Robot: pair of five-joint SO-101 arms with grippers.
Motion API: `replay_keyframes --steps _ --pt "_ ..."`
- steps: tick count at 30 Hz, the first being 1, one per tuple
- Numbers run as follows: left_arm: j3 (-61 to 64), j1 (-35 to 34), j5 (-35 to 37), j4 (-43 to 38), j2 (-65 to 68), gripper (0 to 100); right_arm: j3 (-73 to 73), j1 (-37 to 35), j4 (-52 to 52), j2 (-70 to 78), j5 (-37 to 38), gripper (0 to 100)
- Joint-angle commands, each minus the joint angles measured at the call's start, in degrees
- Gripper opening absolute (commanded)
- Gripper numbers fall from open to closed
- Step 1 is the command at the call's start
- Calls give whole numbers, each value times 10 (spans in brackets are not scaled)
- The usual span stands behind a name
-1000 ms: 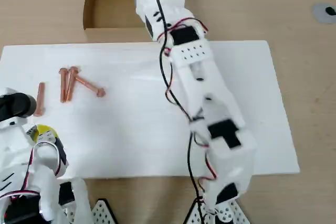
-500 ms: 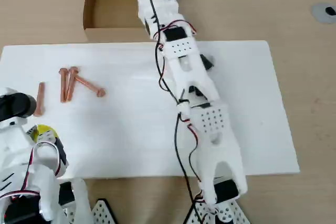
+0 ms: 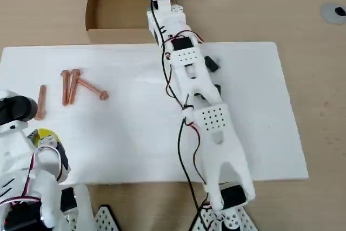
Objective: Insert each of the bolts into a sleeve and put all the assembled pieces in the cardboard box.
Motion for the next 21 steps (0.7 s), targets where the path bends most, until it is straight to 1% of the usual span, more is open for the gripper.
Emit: replay_keyframes --steps 1,4,6,11,13,17,21 --pt "-1 -6 -5 -12 7 7 -51 8 -19 -13 9 13" --pt "-1 -6 -5 -12 7 7 -46 6 -19 -12 24 13" --pt "-1 -6 -5 -12 7 7 -47 6 -1 -12 28 29" --pt "-1 -6 -5 -12 7 7 -51 6 43 -15 30 171" --pt "-1 -6 -5 -12 7 9 -51 6 54 -15 30 200" --pt "-1 -6 -5 -13 10 9 -86 6 84 -14 29 203" --pt "-4 -6 -6 -18 14 10 -142 5 138 -13 29 203"
